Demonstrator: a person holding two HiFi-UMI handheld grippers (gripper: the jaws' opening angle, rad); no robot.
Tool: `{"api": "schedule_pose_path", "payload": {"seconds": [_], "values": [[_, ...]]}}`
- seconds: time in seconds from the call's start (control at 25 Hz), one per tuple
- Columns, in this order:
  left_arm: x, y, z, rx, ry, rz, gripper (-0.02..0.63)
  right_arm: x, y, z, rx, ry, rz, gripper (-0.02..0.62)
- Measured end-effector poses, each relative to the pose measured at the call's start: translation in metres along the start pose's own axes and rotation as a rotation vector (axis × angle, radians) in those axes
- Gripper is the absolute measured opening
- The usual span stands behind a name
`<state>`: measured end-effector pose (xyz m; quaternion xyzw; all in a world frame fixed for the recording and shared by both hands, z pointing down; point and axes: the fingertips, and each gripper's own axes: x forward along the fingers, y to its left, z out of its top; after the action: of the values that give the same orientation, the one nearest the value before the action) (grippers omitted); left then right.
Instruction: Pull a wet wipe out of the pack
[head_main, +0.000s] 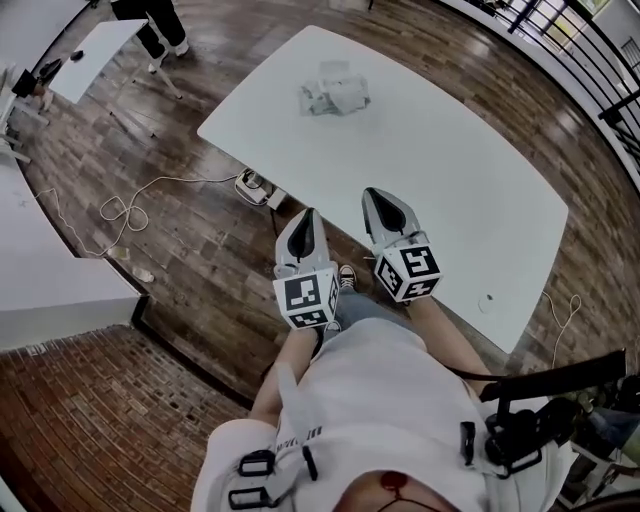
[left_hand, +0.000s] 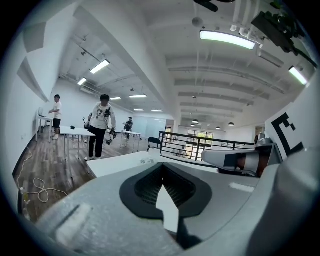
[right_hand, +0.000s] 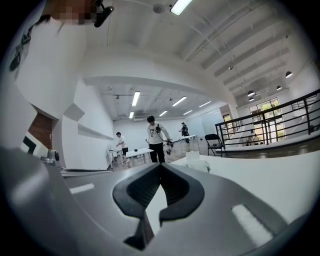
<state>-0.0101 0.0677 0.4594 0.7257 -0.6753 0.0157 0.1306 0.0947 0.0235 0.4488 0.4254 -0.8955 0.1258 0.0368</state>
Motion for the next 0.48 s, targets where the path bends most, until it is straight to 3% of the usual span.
{"api": "schedule_pose_path", "payload": {"seconds": [0.32,0.48], "values": [[0.071,0.003,0.024,0.01,-0.016,0.033,0.003,0.055,-0.049,0.012,0.006,0.024,0.023,0.005],[0.088,0.004,0.018,-0.003,0.016,0.04,0.003,0.072,-0.062,0.006,0.039,0.036,0.017,0.005]]}}
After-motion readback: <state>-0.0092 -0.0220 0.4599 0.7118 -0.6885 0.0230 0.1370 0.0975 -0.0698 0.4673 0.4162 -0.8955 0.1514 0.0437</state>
